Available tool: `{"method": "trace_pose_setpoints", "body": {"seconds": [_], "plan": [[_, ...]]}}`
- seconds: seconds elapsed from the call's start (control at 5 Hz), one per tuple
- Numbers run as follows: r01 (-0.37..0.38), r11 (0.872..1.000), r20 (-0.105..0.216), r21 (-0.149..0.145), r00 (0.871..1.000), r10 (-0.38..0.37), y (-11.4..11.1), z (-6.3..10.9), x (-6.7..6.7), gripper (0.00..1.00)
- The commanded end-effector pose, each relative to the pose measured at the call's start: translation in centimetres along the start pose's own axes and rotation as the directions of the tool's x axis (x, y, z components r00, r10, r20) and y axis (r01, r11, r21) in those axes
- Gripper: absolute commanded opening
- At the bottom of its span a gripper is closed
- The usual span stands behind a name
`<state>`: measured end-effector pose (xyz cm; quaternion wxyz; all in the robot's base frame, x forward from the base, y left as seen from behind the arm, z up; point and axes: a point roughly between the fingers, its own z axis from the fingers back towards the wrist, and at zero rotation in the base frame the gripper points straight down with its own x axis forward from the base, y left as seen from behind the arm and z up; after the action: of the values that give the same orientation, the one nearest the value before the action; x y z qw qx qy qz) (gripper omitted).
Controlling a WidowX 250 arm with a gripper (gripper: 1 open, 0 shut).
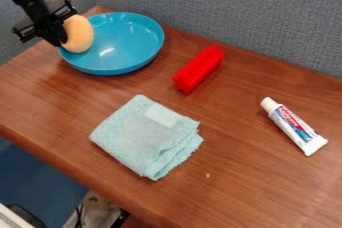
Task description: Put the yellow ball on the blue plate
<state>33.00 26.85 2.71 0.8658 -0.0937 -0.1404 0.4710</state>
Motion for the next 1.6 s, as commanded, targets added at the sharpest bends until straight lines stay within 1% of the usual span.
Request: {"method": "trace_pose_setpoints", "body": {"seconds": [0.0,0.2,0.4,0.6,0.8,1.0,1.2,1.4], "plan": [[0.03,0.999,0.023,0.015,0.999,-0.03,0.4,1.1,0.1,1.0],[0.041,0.999,0.029,0.015,0.999,-0.042,0.5,1.4,-0.2,1.0],[0.056,0.998,0.037,0.023,0.998,-0.057,0.5,1.8,-0.7,1.0],[0.073,0.997,0.048,0.04,0.996,-0.075,0.6,2.0,-1.2,1.0],[0.091,0.995,0.059,0.051,0.994,-0.094,0.8,2.5,-1.7,1.0],[0.116,0.992,0.067,0.044,0.991,-0.119,1.0,3.5,-2.4,1.0],[0.135,0.99,0.065,0.043,0.988,-0.137,1.2,3.9,-3.0,1.0],[0.144,0.989,0.066,0.043,0.987,-0.147,1.3,4.1,-3.2,1.0]]}}
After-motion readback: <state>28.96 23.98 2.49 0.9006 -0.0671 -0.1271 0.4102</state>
